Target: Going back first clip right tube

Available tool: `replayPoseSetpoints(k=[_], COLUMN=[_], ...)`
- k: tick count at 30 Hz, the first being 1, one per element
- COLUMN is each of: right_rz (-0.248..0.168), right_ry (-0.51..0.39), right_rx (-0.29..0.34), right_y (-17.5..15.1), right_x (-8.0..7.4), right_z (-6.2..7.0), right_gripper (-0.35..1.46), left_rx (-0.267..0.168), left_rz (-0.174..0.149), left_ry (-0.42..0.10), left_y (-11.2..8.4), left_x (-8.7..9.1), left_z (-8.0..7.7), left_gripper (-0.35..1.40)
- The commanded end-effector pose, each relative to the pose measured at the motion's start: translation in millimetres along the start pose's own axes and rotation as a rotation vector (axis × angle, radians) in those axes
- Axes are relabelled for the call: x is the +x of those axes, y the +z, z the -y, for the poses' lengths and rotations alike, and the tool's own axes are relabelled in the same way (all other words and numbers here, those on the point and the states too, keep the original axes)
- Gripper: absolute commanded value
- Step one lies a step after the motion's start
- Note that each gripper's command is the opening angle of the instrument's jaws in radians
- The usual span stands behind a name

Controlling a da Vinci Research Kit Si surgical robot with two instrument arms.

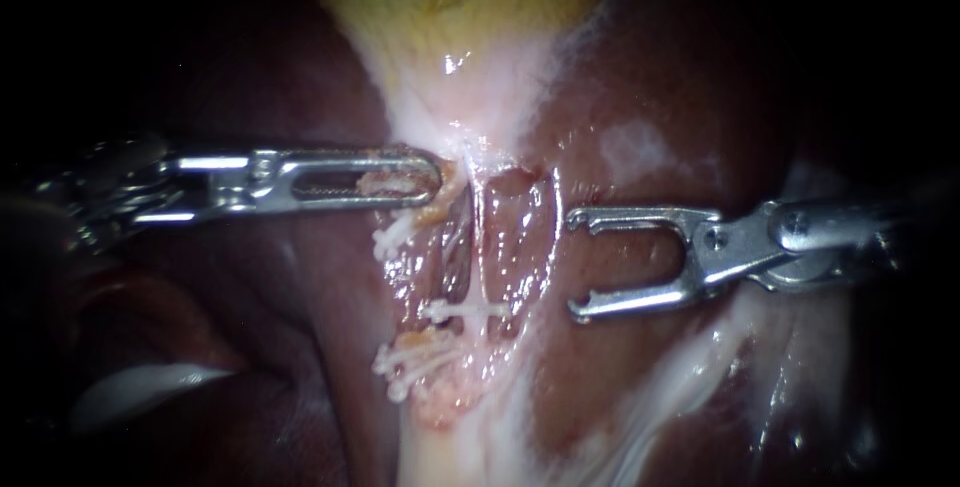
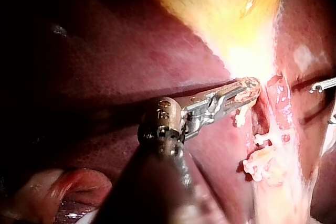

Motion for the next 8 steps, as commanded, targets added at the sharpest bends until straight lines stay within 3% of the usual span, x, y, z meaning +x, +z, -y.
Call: replayPoseSetpoints(k=[1,8], right_rz=[0.0,0.0], right_ry=[0.001,0.001], right_rx=[-0.001,0.0], right_y=[0.0,0.0], right_x=[0.1,0.1], right_z=[0.0,0.0], right_gripper=[0.5,0.5], left_rx=[-0.001,0.0], left_rz=[0.0,-0.004], left_ry=[-0.001,-0.001], left_y=[0.0,0.0], left_x=[0.0,0.0], left_z=[0.0,0.0], left_gripper=[-0.35,-0.35])
